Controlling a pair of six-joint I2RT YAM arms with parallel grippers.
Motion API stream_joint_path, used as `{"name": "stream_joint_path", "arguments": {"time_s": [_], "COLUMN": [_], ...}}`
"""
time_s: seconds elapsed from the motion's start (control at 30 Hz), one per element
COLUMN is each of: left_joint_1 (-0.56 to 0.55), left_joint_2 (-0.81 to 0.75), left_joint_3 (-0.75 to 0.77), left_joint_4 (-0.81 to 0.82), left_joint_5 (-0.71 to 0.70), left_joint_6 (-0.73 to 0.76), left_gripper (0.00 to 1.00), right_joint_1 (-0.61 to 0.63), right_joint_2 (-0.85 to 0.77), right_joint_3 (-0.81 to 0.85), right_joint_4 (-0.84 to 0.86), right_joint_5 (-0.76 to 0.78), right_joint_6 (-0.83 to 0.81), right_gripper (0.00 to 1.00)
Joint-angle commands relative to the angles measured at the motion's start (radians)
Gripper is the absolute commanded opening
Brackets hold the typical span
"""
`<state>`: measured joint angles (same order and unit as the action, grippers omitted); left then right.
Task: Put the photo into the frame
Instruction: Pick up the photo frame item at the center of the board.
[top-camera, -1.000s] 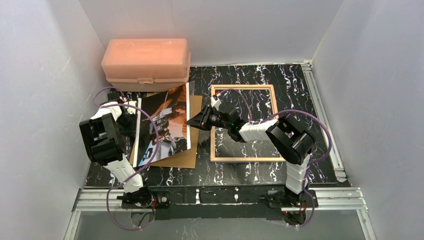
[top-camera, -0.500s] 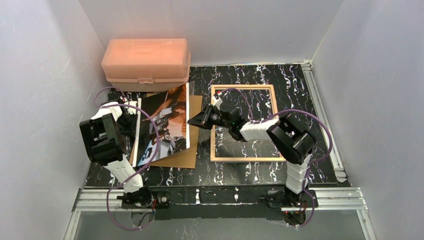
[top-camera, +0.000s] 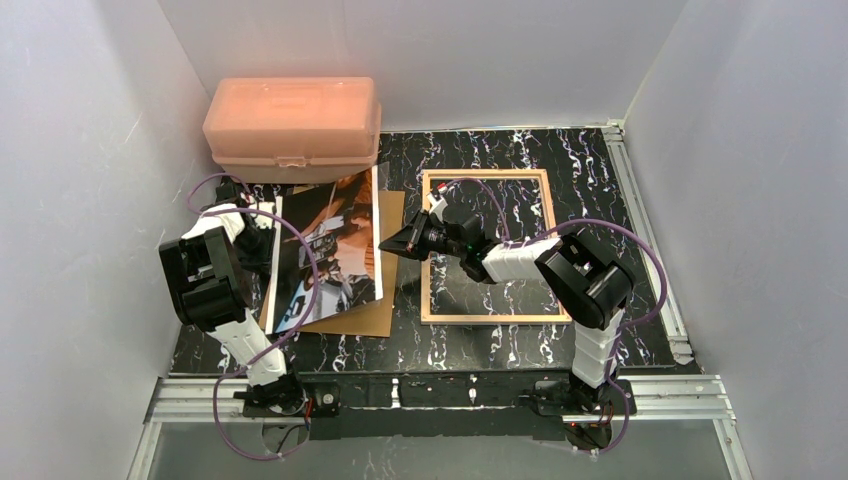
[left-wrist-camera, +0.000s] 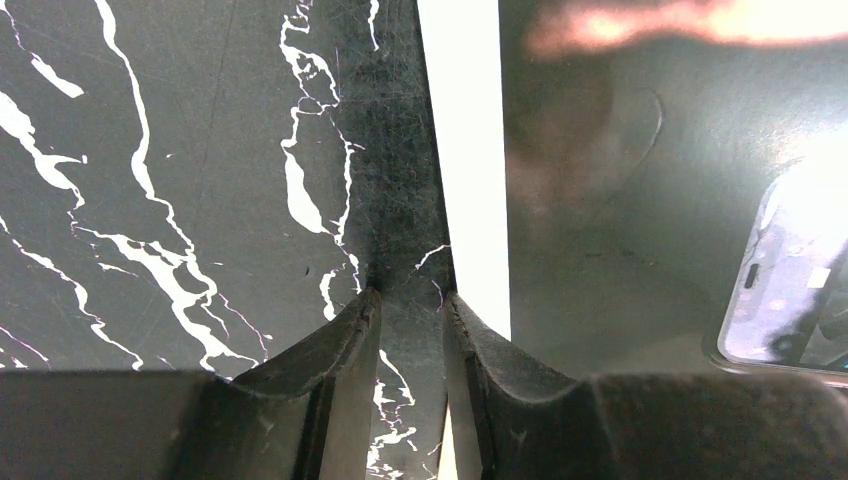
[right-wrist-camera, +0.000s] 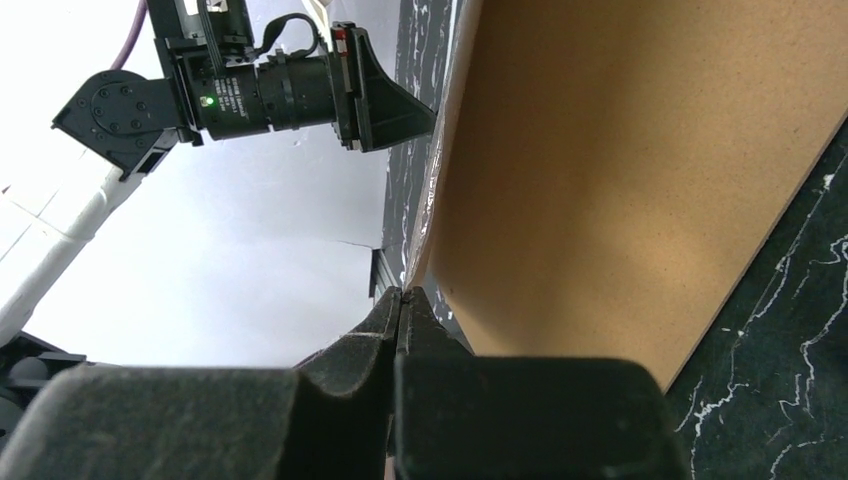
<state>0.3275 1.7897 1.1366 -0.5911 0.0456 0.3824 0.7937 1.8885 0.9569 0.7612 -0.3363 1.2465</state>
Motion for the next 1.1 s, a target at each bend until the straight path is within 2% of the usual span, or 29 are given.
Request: {"name": "stream_joint_path", "arguments": {"time_s": [0.0, 0.47, 0.67, 0.87, 1.07], "left_joint_1": [0.004, 0.003, -0.015, -0.097, -0.105], "left_joint_2": [0.005, -0.004, -0.048, -0.035, -0.007], "left_joint_3": [-0.037, -0.027, -0.003, -0.056, -0.070], "left_joint_4": [-0.044, -0.078, -0.145, -0.110, -0.074], "left_joint_5": [-0.032, 0.026, 0.113, 0.067, 0.033], "left_joint_6": [0.018, -0.004, -0.032, -0.036, -0.051], "left_gripper": [0.27, 0.28, 0.28, 0.29, 0.28], "right_joint_1": [-0.004, -0.008, 0.000, 0.005, 0.009], "right_joint_2": [-0.061, -0.226, -0.331, -0.356, -0.397], "right_joint_3": [0.017, 0.067, -0.003, -0.075, -0.085], "right_joint_4": [0.021, -0.290, -0.425, -0.404, -0.430], "right_joint_5": [-0.005, 0.059, 0.141, 0.151, 0.183], "right_joint_6": [-0.019, -0.219, -0.267, -0.251, -0.263], "right_gripper": [0.03, 0.01, 0.01, 0.01, 0.01]}}
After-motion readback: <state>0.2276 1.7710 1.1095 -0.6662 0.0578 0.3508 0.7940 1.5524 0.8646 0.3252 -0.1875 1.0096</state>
